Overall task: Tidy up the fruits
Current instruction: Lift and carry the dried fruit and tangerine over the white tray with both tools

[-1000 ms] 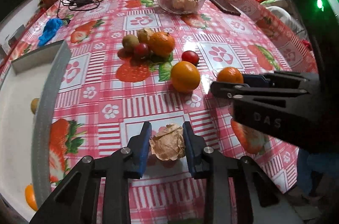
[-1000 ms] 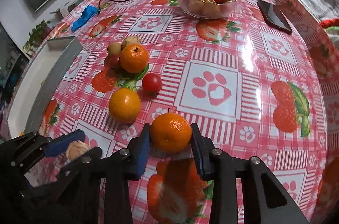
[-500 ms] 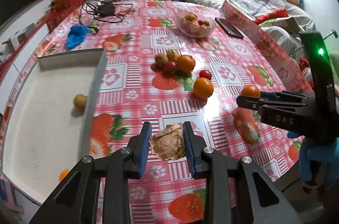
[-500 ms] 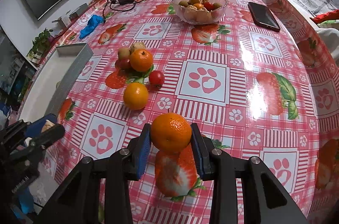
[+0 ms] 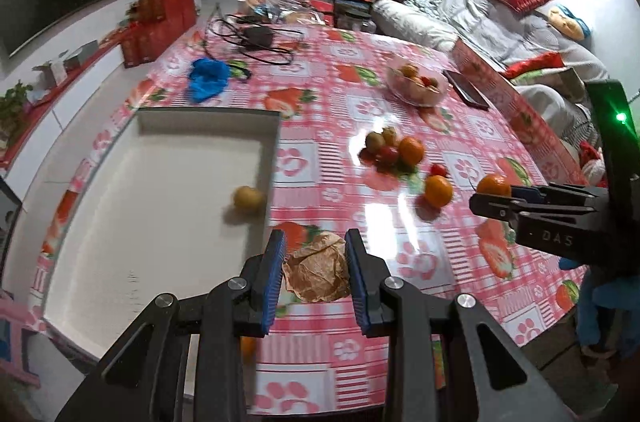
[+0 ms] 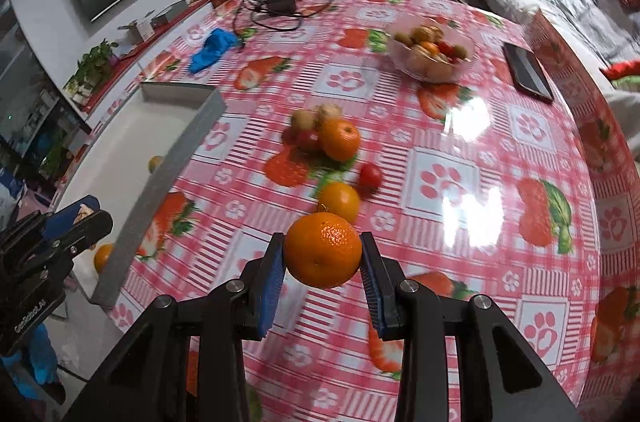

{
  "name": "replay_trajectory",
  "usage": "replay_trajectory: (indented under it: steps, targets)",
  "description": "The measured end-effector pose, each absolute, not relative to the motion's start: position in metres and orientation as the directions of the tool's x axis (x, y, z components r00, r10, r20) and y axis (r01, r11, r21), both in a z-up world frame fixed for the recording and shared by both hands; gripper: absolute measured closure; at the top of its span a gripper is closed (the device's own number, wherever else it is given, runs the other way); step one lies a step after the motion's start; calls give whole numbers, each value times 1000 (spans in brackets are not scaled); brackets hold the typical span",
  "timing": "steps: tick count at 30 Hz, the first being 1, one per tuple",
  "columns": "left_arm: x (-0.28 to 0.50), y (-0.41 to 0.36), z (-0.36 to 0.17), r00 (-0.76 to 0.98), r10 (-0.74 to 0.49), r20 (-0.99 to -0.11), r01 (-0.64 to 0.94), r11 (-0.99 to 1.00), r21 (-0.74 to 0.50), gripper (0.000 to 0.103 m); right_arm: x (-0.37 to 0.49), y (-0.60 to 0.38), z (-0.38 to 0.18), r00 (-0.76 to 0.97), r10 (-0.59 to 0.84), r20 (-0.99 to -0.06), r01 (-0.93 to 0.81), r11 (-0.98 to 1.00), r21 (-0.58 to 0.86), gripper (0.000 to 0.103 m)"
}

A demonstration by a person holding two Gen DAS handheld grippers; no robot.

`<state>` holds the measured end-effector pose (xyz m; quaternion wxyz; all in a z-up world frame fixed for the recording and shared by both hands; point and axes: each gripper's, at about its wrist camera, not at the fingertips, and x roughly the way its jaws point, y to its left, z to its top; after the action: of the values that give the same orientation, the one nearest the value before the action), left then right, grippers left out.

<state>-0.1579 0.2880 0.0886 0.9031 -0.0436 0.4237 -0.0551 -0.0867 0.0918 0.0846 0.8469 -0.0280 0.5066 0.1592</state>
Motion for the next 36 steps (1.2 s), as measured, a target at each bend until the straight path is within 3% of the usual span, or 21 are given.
replay_trajectory:
  steps: [17, 36]
  targets:
    - [-149, 399, 79, 644, -11, -765, -114, 987, -111, 70, -65, 210, 91, 368, 327, -870, -455, 880, 138, 65]
    - [-137, 428, 34, 560, -18, -828, -162, 978, -131, 69, -52, 317, 57, 252, 356, -900, -583, 798, 152, 65]
